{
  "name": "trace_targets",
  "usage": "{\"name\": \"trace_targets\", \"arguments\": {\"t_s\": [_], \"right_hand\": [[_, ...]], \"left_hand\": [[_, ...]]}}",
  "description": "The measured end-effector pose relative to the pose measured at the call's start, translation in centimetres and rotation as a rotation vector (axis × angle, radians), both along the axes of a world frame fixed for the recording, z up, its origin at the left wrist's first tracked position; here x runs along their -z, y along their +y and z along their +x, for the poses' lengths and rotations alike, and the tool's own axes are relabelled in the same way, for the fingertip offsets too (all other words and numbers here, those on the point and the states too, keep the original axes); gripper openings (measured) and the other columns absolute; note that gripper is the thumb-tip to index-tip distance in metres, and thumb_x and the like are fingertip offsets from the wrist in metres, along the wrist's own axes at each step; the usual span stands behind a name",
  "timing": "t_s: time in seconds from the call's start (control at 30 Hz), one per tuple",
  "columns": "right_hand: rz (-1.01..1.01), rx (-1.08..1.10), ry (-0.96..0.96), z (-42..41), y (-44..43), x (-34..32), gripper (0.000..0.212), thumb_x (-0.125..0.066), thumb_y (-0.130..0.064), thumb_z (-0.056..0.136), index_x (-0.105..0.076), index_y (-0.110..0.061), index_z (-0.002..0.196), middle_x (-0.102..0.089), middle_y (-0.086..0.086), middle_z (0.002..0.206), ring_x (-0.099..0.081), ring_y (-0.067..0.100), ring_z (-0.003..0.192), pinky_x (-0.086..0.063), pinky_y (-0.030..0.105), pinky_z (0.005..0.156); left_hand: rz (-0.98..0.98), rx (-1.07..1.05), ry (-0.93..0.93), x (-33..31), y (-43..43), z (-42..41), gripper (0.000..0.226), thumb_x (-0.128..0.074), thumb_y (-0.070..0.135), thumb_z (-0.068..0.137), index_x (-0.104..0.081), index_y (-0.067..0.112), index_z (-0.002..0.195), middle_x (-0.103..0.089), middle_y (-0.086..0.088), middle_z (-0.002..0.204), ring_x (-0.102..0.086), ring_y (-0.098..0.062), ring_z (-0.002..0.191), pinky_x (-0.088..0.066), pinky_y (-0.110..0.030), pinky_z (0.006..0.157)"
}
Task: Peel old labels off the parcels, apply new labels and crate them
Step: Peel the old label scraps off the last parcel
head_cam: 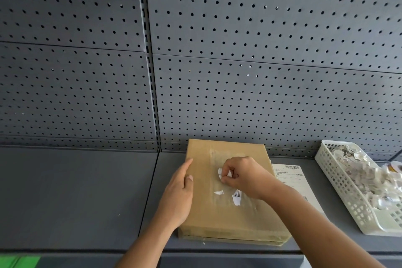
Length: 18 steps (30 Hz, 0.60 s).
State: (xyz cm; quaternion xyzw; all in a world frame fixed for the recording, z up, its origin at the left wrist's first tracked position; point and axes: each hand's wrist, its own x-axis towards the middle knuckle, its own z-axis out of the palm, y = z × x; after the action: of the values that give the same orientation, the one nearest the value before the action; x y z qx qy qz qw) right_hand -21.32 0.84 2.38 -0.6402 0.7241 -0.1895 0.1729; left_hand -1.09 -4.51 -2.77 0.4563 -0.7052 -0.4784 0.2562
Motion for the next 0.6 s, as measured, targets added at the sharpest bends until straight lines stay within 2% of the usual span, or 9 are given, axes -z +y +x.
{"name": "trace_targets", "arguments": {"t_s": [0.07, 0.23, 0.37, 0.6], "right_hand": [[-0.002, 0.002, 0.001, 0.1, 0.0, 0.1, 0.006, -0.070, -0.018, 0.087, -0.067, -0.017, 0.082, -0.051, -0.017, 0.070, -0.051, -0.011, 0.066, -0.039, 0.009, 0.058], [-0.079, 0.065, 0.021, 0.1, 0.2, 1.0, 0.012, -0.063, -0.014, 0.086, -0.064, -0.018, 0.075, -0.053, -0.013, 0.073, -0.049, 0.003, 0.064, -0.038, 0.016, 0.061], [-0.022, 0.036, -0.072, -0.2, 0.6, 0.2, 0.004, -0.072, -0.020, 0.084, -0.068, -0.019, 0.082, -0.053, -0.012, 0.073, -0.049, -0.003, 0.065, -0.041, 0.011, 0.061], [-0.054, 0.025, 0.015, 0.0, -0.2, 0.7, 0.009, -0.064, -0.013, 0.084, -0.066, -0.018, 0.076, -0.054, -0.012, 0.069, -0.052, -0.006, 0.070, -0.038, 0.010, 0.058]], "left_hand": [[-0.002, 0.000, 0.000, 0.0, 0.0, 0.0, 0.046, -0.031, 0.030, 0.109, -0.030, 0.048, 0.152, -0.030, 0.022, 0.159, -0.029, 0.001, 0.143, -0.024, -0.020, 0.111], [0.000, 0.004, -0.006, 0.1, 0.1, 0.0, 0.046, -0.031, 0.031, 0.110, -0.029, 0.049, 0.152, -0.028, 0.022, 0.160, -0.028, 0.000, 0.145, -0.024, -0.022, 0.114], [0.002, 0.000, -0.008, -0.1, 0.0, 0.0, 0.046, -0.031, 0.031, 0.110, -0.029, 0.048, 0.152, -0.029, 0.022, 0.159, -0.028, -0.001, 0.145, -0.024, -0.021, 0.113], [0.011, 0.004, -0.005, -0.2, 0.1, -0.1, 0.046, -0.031, 0.030, 0.109, -0.030, 0.049, 0.151, -0.029, 0.023, 0.158, -0.028, 0.010, 0.129, -0.023, -0.018, 0.107]]}}
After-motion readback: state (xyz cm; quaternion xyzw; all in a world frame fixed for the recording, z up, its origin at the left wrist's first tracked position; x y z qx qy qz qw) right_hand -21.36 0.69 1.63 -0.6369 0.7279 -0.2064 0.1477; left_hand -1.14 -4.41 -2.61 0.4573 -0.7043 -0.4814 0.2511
